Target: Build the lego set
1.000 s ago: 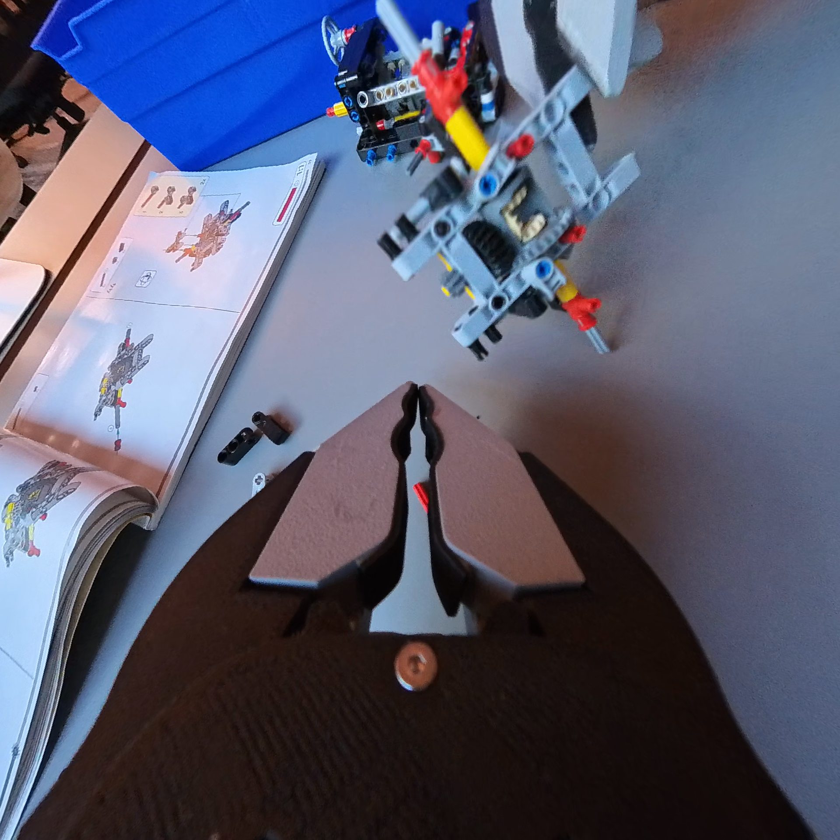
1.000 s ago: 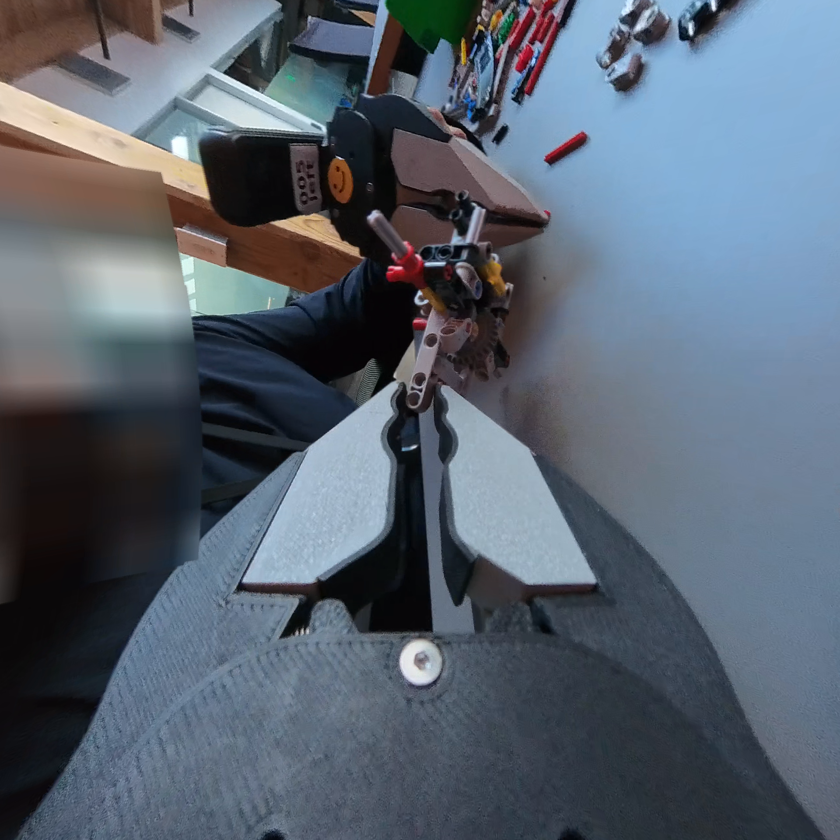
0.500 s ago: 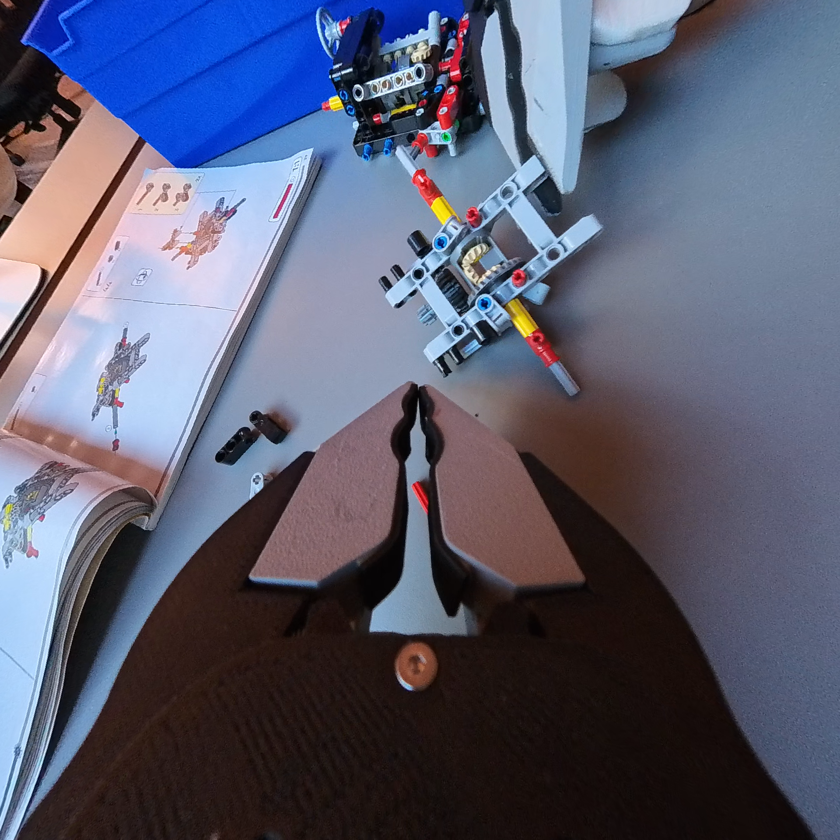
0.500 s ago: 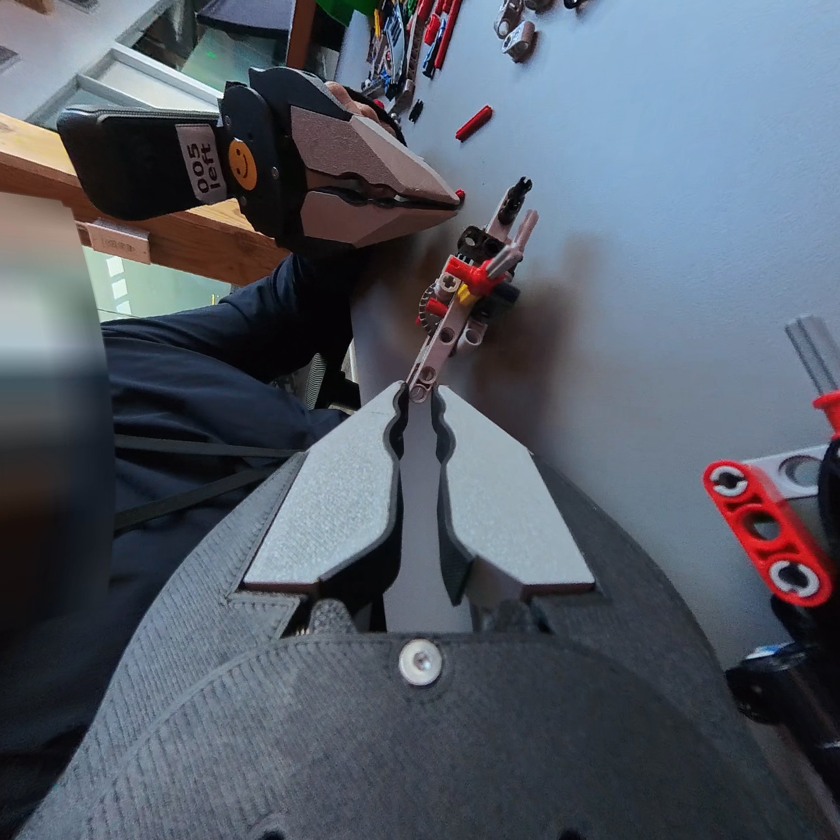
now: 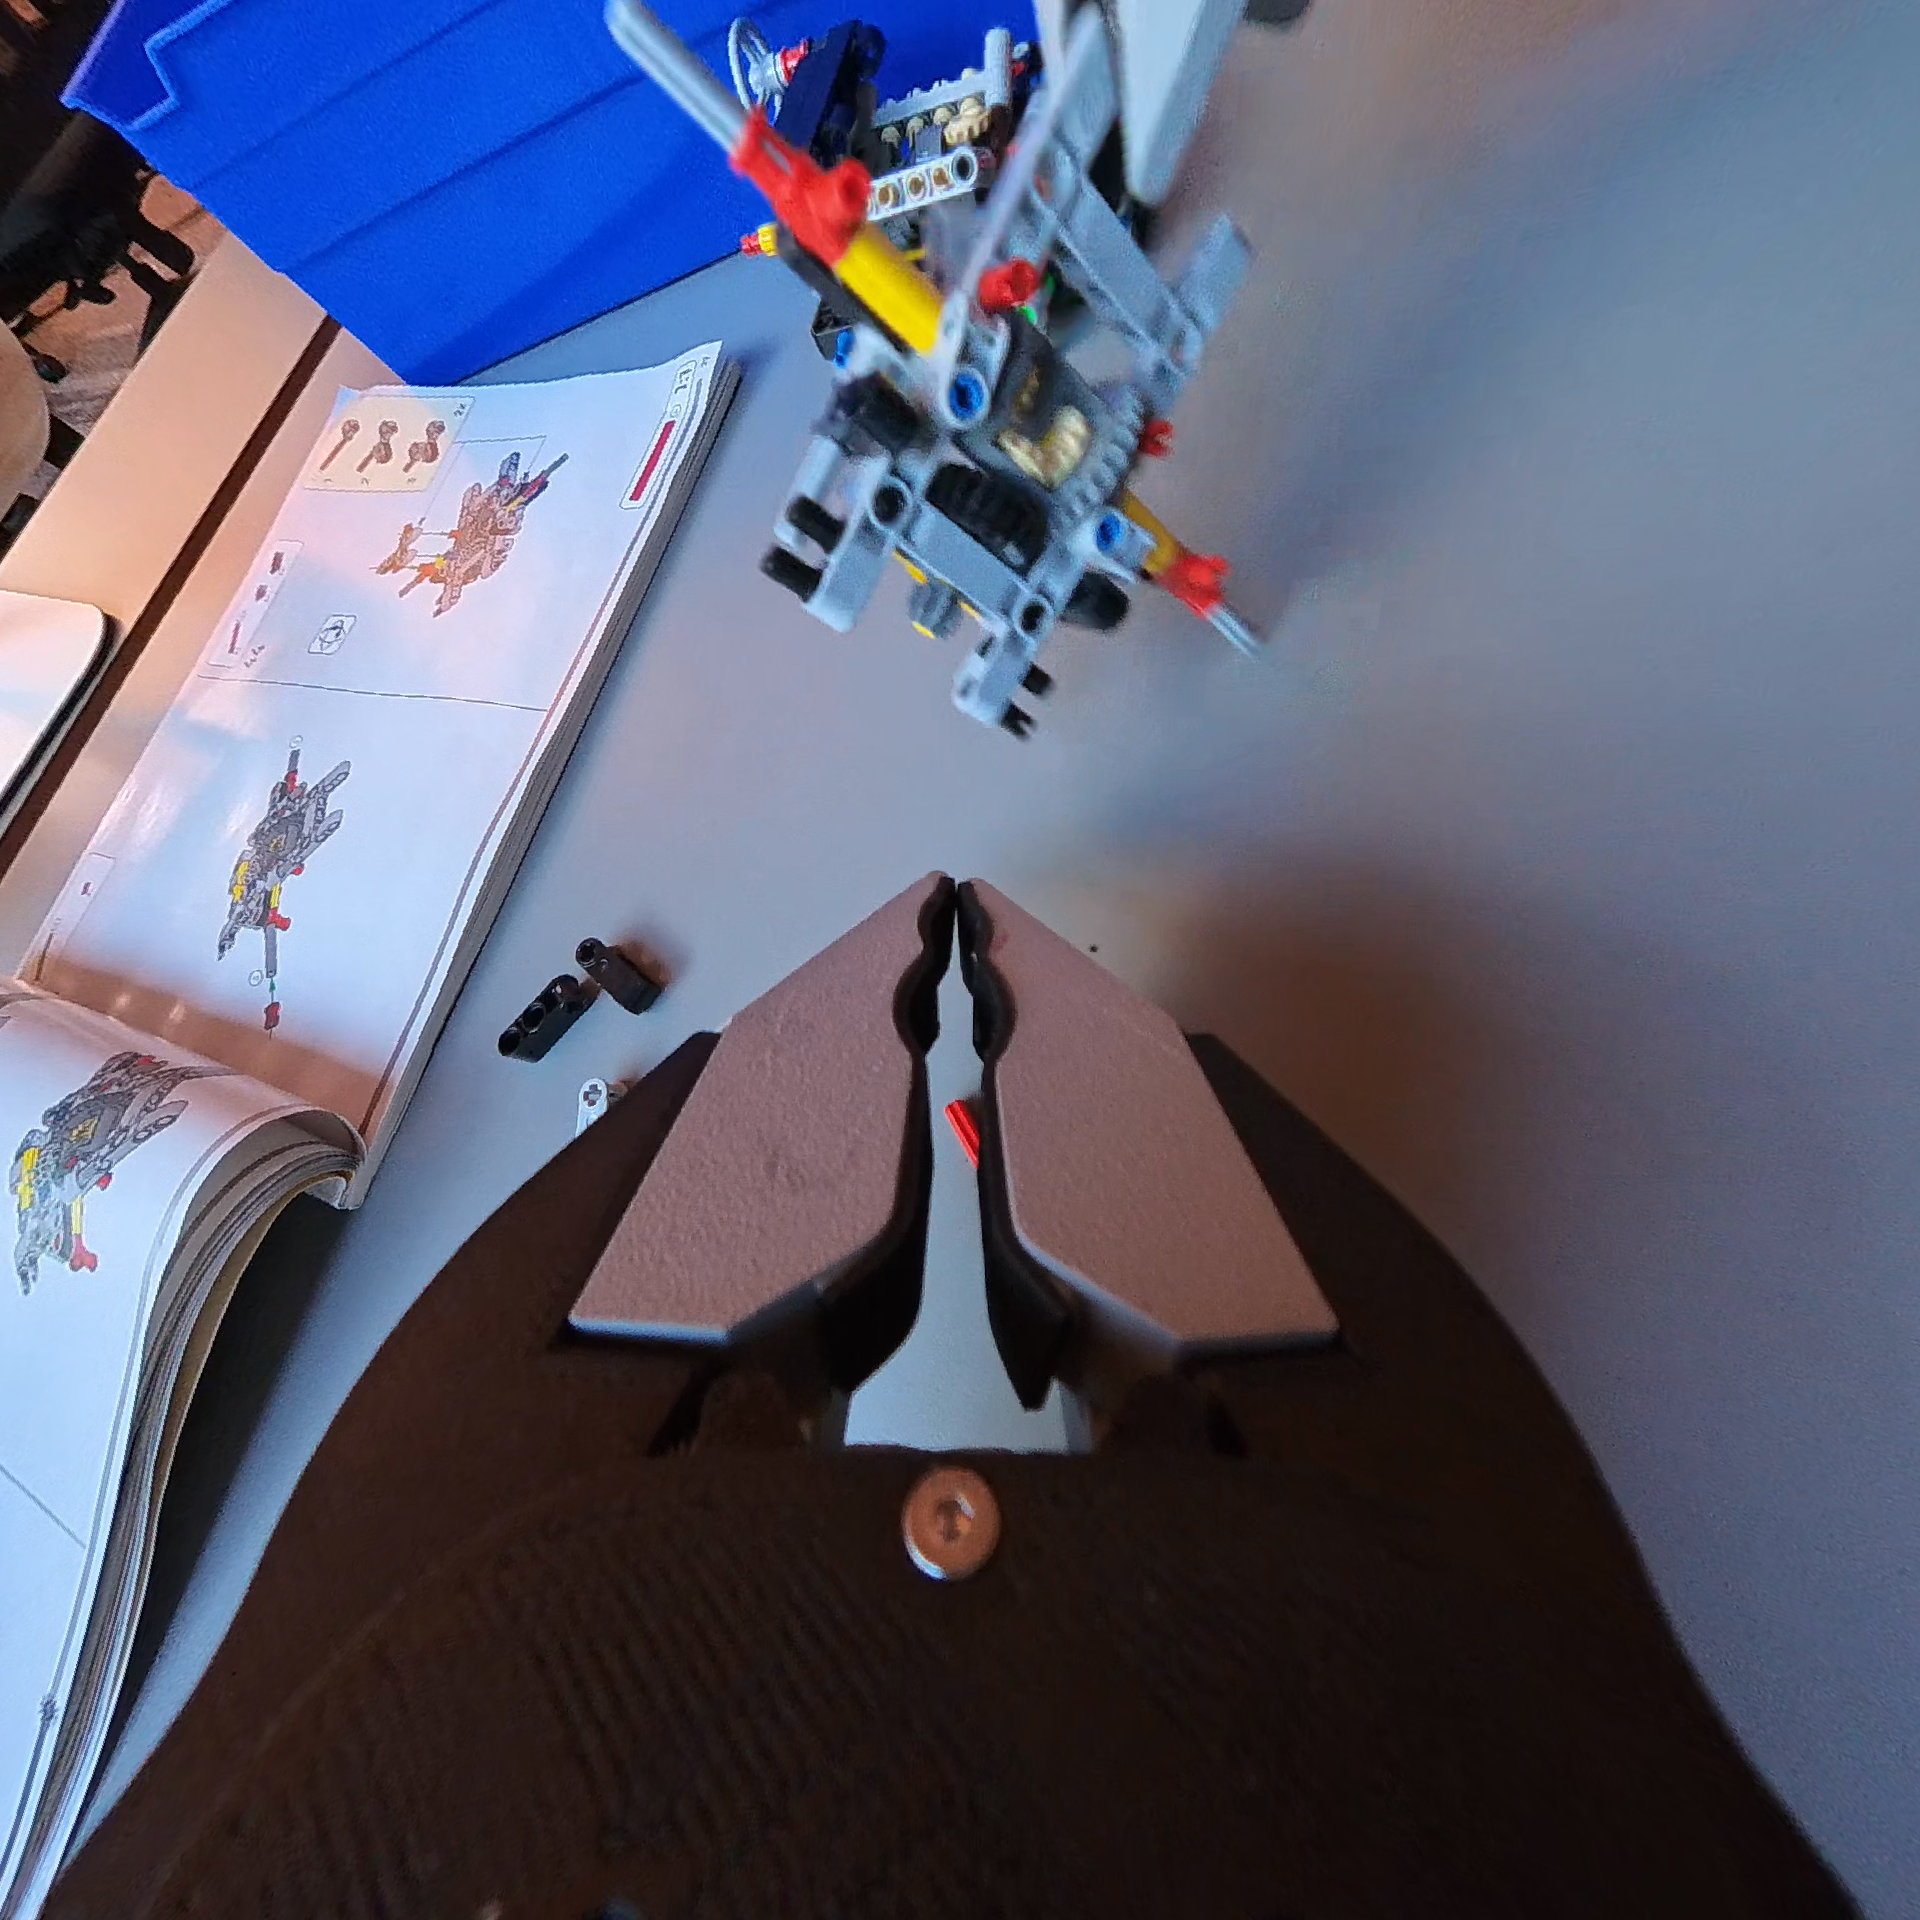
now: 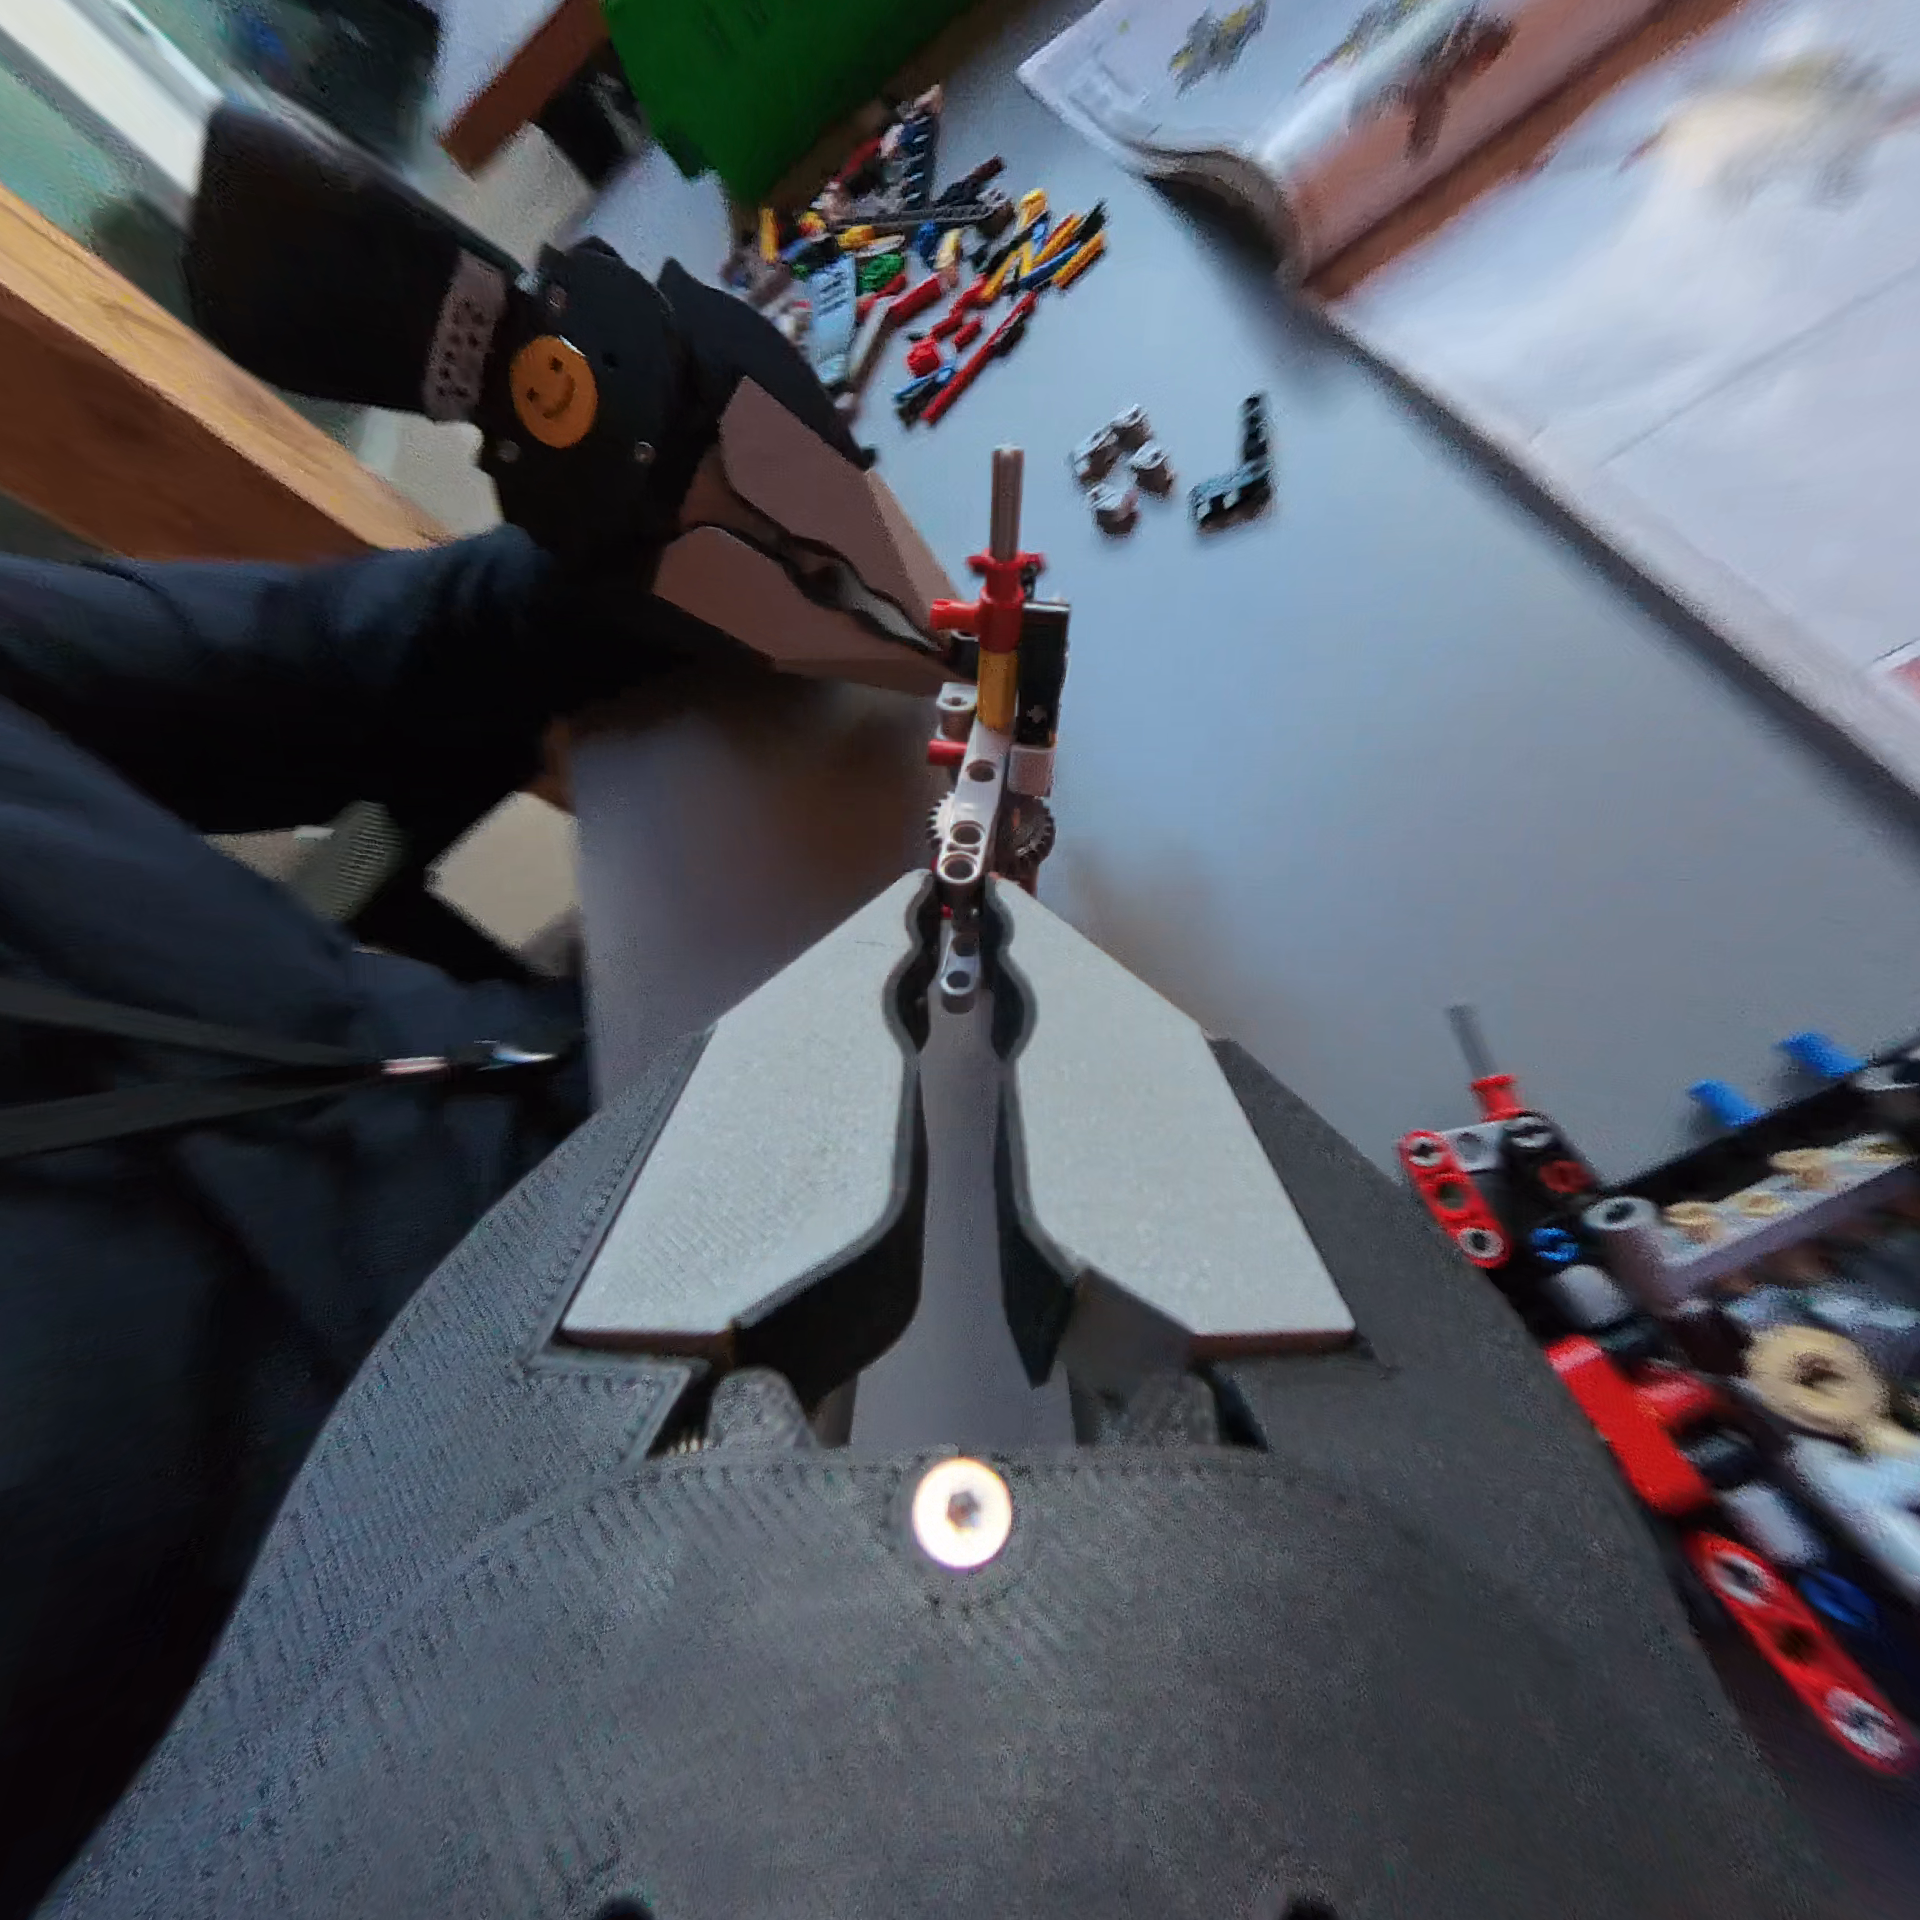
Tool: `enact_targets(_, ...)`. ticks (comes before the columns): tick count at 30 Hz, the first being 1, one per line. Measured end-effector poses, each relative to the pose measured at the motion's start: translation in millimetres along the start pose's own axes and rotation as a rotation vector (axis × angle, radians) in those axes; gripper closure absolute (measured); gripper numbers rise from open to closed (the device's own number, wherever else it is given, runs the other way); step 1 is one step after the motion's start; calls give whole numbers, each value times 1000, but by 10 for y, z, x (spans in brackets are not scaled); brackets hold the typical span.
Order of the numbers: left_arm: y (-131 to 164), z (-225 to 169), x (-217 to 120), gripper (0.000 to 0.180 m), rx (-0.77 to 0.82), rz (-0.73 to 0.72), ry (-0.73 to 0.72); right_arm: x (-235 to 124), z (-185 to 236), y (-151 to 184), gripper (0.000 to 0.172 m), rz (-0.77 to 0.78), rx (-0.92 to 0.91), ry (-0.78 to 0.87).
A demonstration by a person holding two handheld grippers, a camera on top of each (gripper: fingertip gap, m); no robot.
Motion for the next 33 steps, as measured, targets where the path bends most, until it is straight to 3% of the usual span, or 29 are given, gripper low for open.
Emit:
enact_targets(5,3,6,2,180,-4,1,-1,10,178,-56,168,60,-507,404)
enact_targets(7,9,11,5,180,-8,3,-4,126,252,55,167,155,-666,468)
enact_targets(10,11,22,0,180,-15,0,-7,306,268,280,156,321,-654,372)
enact_targets(12,9,26,-4,180,-18,-3,-7,329,228,331,155,332,-622,324)
enact_targets(21,3,0,9,180,7,8,-11,137,200,100,153,30,-521,204)
enact_targets(33,-15,-26,6,180,34,10,-17,361,-1,155,152,-33,-540,330)
Point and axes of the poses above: each gripper's, where its closed fingertips meet, x out along the fingers, y out of its underside, z = x × y across the jaws, the point moved 6 cm from there along -x, back along the fingers, and after that the axes turned 2 degrees about z, right-handed, at the moved point
